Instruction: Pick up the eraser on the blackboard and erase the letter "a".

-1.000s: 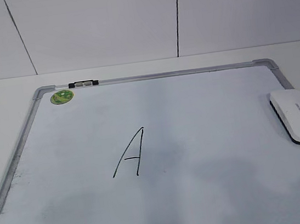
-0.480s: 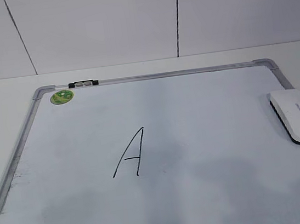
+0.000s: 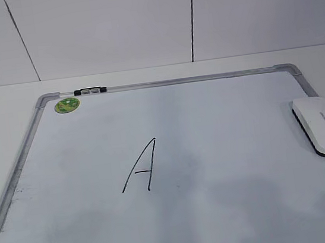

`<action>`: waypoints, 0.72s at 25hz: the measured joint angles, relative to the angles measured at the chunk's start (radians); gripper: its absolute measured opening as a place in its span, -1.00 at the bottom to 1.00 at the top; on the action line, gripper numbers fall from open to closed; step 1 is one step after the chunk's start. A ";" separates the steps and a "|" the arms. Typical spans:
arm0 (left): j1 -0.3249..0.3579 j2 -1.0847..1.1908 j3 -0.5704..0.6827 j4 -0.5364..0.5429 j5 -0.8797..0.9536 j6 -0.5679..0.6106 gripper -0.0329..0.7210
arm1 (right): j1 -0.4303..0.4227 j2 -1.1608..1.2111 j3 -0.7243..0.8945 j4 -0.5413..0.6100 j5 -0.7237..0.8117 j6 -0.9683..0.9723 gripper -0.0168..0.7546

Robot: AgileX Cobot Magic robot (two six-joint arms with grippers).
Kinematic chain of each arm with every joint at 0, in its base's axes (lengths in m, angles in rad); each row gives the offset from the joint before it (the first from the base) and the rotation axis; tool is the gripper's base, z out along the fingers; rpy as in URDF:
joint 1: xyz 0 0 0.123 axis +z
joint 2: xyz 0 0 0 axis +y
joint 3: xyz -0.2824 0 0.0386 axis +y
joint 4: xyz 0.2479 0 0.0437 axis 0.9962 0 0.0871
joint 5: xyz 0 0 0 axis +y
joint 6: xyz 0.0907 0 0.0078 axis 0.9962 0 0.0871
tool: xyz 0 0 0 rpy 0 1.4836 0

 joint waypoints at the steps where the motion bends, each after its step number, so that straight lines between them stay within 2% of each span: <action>1: 0.000 0.000 0.000 0.000 0.000 0.000 -0.12 | 0.000 0.000 0.000 0.000 0.000 0.000 0.58; 6: 0.000 0.000 0.000 0.000 0.000 0.000 -0.12 | 0.000 0.000 0.000 0.000 0.000 0.000 0.58; 10: 0.033 0.000 0.000 0.000 0.000 0.000 -0.12 | -0.009 0.000 0.000 0.000 0.000 0.000 0.58; 18: 0.126 0.000 0.000 0.000 0.000 0.000 -0.12 | -0.117 0.000 0.000 0.000 0.000 0.000 0.58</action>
